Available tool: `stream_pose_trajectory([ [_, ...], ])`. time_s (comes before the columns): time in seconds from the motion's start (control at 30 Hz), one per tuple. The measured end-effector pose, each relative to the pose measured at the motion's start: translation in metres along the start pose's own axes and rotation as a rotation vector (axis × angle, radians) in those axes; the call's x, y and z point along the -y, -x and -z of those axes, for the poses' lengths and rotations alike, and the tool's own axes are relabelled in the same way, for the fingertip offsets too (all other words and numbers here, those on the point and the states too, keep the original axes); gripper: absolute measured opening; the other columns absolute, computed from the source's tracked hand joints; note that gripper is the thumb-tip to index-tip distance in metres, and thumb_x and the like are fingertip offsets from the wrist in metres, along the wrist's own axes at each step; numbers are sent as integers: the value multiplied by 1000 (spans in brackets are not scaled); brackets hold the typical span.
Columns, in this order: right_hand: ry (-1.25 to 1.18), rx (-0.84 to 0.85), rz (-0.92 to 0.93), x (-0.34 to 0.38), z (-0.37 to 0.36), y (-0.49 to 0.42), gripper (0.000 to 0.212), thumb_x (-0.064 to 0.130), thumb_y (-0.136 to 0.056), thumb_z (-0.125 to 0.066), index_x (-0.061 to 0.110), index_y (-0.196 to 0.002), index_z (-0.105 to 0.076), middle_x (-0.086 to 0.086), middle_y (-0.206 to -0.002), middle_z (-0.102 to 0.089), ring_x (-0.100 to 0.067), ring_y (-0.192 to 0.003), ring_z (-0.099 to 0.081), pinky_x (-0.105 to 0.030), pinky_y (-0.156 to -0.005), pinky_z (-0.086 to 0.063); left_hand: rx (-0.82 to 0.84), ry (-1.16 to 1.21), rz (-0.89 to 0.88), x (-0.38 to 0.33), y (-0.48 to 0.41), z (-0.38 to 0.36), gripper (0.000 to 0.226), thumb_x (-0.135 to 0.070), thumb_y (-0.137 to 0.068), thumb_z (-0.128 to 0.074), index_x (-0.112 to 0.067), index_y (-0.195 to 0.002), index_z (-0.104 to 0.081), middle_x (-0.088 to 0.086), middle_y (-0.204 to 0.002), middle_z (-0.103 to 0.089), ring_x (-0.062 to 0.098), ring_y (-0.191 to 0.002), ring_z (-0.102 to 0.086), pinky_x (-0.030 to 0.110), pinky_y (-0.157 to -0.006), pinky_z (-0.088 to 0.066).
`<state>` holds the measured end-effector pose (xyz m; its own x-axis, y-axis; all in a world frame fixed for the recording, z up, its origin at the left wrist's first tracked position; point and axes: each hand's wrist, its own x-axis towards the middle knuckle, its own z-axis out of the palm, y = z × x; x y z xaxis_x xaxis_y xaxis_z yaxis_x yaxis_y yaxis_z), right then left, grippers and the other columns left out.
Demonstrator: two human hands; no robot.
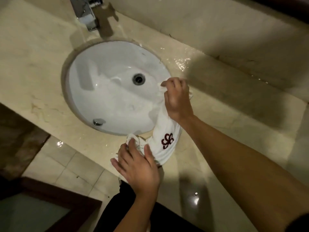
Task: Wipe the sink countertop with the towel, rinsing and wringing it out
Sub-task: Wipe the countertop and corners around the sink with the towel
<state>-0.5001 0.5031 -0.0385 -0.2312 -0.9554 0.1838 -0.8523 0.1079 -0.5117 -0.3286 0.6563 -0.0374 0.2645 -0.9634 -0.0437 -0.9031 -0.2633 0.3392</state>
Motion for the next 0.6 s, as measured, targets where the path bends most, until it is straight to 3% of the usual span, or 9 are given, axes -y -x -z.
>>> stream_pose_trajectory([
  [0.17, 203, -70, -230, -8, 15, 27, 30, 6, -87, -52, 15, -111, -68, -11, -119, -63, -37, -110, -53, -48, -85, -45, 39, 21, -58, 8, 1, 5, 50, -43, -104, -40, -11, -140, -52, 22, -140, -52, 42, -133, -47, 62, -123, -18],
  [0.3, 309, -75, -458, -23, 37, 62, 30, 18, -91, -45, 14, -112, -66, -14, -118, -62, -39, -110, -52, -48, -86, -45, 87, 42, -97, 9, -1, 10, 51, -40, -99, -41, -11, -140, -51, 25, -141, -51, 44, -135, -44, 64, -122, -17],
  [0.37, 349, -94, -559, -32, 49, 87, 28, 14, -91, -49, 12, -115, -64, -15, -118, -61, -38, -110, -51, -47, -87, -44, 110, 39, -141, 8, -2, 13, 50, -38, -96, -43, -11, -138, -51, 24, -139, -52, 43, -134, -45, 65, -122, -18],
  [0.5, 388, -163, -842, -50, 70, 143, 38, 8, -81, -67, 12, -118, -61, -16, -123, -59, -40, -114, -49, -49, -91, -44, 199, -22, -337, 0, 2, 14, 52, -39, -94, -44, -12, -138, -55, 23, -138, -54, 40, -132, -47, 64, -121, -21],
  [0.6, 372, -218, -1048, -66, 89, 176, 49, 8, -83, -66, 11, -131, -56, -17, -138, -53, -41, -130, -42, -52, -106, -40, 274, -32, -498, -16, 10, 13, 54, -44, -95, -43, -14, -138, -57, 20, -142, -54, 37, -136, -45, 64, -120, -23],
])
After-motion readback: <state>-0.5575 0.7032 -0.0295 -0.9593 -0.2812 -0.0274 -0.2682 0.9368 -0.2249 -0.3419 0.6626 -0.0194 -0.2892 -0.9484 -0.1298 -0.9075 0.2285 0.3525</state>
